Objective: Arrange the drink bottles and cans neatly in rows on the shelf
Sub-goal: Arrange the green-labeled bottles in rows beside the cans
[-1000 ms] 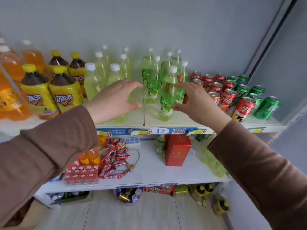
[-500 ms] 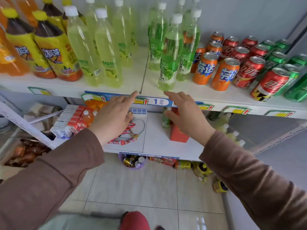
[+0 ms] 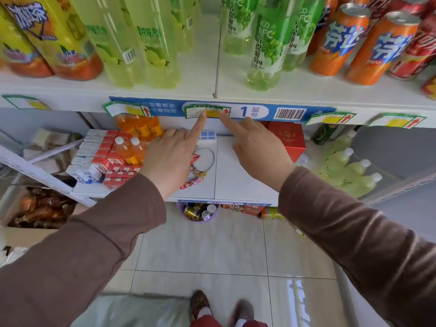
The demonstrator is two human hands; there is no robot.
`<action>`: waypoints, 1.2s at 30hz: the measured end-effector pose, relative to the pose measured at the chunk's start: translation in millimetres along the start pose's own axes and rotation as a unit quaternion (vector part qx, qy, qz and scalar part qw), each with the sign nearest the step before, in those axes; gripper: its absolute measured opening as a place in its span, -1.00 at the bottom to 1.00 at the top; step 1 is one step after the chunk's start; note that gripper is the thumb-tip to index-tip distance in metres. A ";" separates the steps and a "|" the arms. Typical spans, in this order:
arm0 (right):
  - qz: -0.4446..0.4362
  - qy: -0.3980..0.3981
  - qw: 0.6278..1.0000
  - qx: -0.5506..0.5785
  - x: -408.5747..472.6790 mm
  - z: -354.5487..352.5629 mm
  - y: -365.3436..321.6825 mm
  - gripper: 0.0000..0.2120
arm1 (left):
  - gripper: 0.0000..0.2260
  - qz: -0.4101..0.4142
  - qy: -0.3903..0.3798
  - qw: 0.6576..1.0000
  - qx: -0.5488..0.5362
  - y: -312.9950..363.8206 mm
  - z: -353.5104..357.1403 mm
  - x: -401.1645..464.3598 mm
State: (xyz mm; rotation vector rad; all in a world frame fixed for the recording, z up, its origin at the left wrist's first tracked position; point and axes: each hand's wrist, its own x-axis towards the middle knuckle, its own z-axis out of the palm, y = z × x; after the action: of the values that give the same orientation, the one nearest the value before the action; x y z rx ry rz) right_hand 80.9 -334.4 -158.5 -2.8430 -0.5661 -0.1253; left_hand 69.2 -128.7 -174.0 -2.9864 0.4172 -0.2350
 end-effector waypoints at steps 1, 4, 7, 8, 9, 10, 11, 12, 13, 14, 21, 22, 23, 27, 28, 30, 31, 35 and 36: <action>0.003 0.005 1.000 -0.008 1.1 3.6 0.2 -0.27 | -0.04 0.001 0.005 1.000 0.002 -0.8 2.9 1.1; 0.016 0.021 0.999 -0.023 2.4 12.7 0.7 -0.23 | -0.01 0.003 0.015 1.000 0.006 -3.4 11.0 2.9; 0.026 0.045 0.998 -0.040 3.3 20.4 1.3 -0.22 | 0.00 0.011 0.024 1.000 0.011 -6.8 20.0 3.7; 0.029 0.054 0.997 -0.047 3.5 21.7 1.6 -0.23 | 0.00 0.014 0.028 0.999 0.013 -8.0 22.1 4.3; 0.032 0.060 0.996 -0.053 3.5 22.6 1.9 -0.23 | 0.00 0.016 0.032 0.999 0.015 -9.0 23.5 4.6; 0.036 0.062 0.996 -0.059 3.4 23.0 2.5 -0.24 | 0.00 0.017 0.036 0.999 0.016 -9.8 24.3 5.0; 0.039 0.063 0.995 -0.064 3.1 23.2 3.3 -0.24 | 0.00 0.017 0.038 0.999 0.014 -10.7 25.0 5.5; 0.041 0.062 0.995 -0.068 2.9 23.6 3.9 -0.24 | 0.00 0.016 0.040 0.999 0.011 -11.7 25.2 6.0; 0.041 0.061 0.995 -0.070 2.8 23.8 4.6 -0.23 | 0.00 0.015 0.040 0.999 0.008 -12.7 25.5 6.5; 0.041 0.059 0.995 -0.070 2.9 24.3 5.0 -0.23 | 0.00 0.016 0.041 0.999 0.006 -13.7 25.9 6.9; 0.049 0.054 0.994 -0.087 3.8 27.8 4.9 -0.21 | 0.00 0.026 0.036 0.999 0.004 -18.6 25.5 8.7; 0.049 0.054 0.993 -0.088 3.4 27.4 4.9 -0.21 | 0.00 0.026 0.033 0.999 0.005 -18.7 24.5 9.1; 0.049 0.053 0.993 -0.089 3.1 27.0 4.9 -0.21 | 0.00 0.027 0.029 0.999 0.007 -18.7 24.0 9.4; 0.057 0.055 0.993 -0.088 3.0 26.5 3.9 -0.21 | -0.04 0.030 0.023 0.999 -0.002 -17.0 17.5 8.1; 0.059 0.054 0.994 -0.081 2.7 25.7 3.6 -0.21 | -0.06 0.033 0.023 0.999 -0.008 -15.7 15.0 7.2; 0.062 0.051 0.995 -0.057 0.5 22.1 3.5 -0.21 | -0.12 0.041 0.024 0.999 -0.018 -12.7 9.1 4.9; 0.062 0.053 0.996 -0.047 -1.4 18.8 3.7 -0.22 | -0.15 0.047 0.024 0.998 -0.022 -11.4 5.0 4.0; 0.068 0.064 0.995 -0.018 -11.3 0.1 5.5 -0.26 | -0.24 0.056 0.006 0.996 -0.062 -7.0 -19.7 3.1; 0.074 0.068 0.995 -0.011 -14.2 -5.5 7.3 -0.27 | -0.27 0.058 0.005 0.995 -0.079 -5.7 -27.6 3.8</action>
State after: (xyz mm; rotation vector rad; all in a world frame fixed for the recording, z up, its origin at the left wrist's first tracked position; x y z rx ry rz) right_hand 70.4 -347.5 -156.6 -2.8566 -0.3274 -0.2977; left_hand 69.7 -127.0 -145.6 -3.1013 0.6373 -0.2147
